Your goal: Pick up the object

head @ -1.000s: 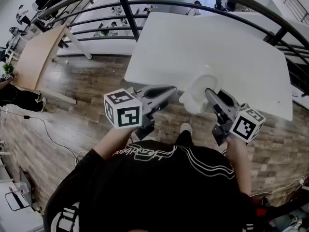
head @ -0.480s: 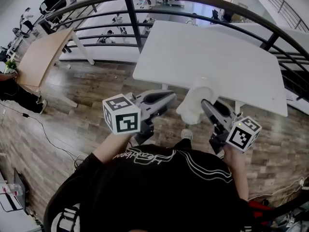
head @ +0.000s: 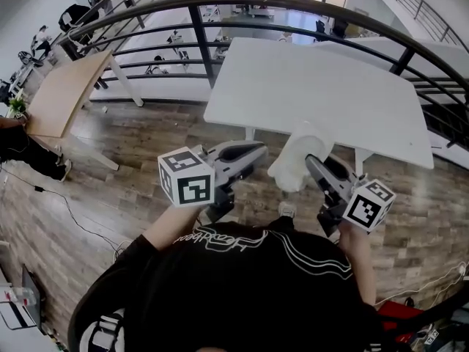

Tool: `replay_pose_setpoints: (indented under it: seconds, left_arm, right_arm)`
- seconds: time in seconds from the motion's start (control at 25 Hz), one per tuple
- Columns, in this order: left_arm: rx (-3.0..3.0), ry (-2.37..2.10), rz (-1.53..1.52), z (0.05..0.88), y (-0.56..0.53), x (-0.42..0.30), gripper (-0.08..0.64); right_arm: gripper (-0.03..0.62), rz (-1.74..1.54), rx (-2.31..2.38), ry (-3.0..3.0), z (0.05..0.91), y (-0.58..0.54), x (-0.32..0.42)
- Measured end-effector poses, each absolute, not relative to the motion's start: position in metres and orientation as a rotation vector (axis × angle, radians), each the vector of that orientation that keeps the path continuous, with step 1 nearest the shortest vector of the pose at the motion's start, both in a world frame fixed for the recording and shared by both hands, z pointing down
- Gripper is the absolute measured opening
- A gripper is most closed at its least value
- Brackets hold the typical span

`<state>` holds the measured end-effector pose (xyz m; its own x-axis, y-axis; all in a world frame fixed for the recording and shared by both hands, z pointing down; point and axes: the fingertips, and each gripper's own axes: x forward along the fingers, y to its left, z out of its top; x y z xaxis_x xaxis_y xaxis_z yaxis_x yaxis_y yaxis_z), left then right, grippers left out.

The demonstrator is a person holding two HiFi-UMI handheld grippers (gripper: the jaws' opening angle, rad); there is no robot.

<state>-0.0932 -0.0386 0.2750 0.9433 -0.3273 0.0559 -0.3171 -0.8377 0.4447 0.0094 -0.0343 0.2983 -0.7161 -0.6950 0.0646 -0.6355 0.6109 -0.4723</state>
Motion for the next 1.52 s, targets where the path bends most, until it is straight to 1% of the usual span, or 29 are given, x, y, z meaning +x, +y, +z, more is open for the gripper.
replay_pose_setpoints:
  seconds: [1.52]
  left_arm:
    - [2.648,-0.367,-0.008,0.284,-0.042,-0.077,0.006]
  right_arm:
    - [0.127,-0.727,-1.187,2.653,0.308,-0.036,0.018]
